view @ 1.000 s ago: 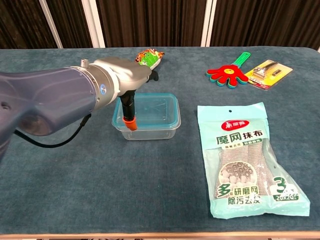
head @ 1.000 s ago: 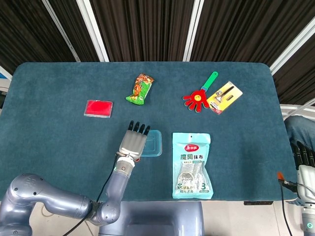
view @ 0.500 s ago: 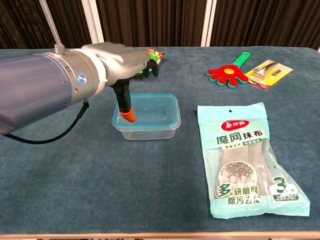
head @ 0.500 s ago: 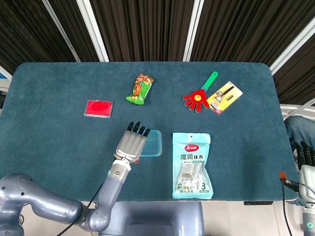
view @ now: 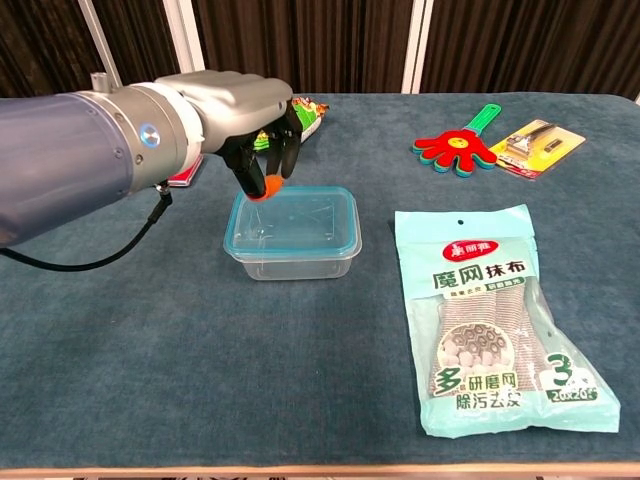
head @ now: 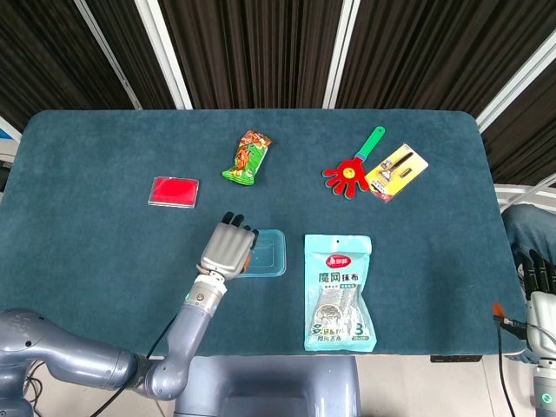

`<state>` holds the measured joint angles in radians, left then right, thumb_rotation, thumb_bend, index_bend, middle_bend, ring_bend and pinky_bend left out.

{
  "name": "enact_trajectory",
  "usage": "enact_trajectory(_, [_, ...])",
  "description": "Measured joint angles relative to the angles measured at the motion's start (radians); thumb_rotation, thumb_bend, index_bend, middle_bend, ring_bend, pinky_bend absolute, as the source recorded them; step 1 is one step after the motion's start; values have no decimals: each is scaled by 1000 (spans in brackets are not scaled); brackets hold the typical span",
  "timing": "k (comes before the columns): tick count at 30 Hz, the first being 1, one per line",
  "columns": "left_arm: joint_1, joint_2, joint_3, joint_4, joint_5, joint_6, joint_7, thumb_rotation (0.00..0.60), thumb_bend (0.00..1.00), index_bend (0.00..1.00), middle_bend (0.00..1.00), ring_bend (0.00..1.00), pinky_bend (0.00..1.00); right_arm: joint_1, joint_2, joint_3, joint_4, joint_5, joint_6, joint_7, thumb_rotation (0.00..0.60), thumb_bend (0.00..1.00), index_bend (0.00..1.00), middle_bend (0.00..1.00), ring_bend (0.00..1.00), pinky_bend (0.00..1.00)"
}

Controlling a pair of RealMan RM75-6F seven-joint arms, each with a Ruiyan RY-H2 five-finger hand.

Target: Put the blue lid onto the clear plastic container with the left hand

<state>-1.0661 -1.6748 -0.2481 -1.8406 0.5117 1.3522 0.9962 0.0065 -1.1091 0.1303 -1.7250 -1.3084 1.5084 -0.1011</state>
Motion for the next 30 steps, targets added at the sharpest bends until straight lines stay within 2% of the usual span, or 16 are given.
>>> enact_trajectory(12, [18, 6, -12, 118, 20, -81, -84, 600, 547, 639, 620, 280, 192, 0, 0, -2, 0, 4, -8, 6, 600, 339, 0, 15, 0, 0])
enact_trajectory(23, [12, -34, 27, 197, 48, -116, -73, 600, 549, 641, 618, 281, 186, 0, 2, 0, -3, 9, -11, 10, 600, 338, 0, 15, 0, 0])
enact_trajectory(30, [13, -62, 33, 239, 75, -128, -81, 600, 549, 638, 613, 281, 186, 1, 5, 0, -6, 14, -17, 13, 600, 339, 0, 15, 0, 0])
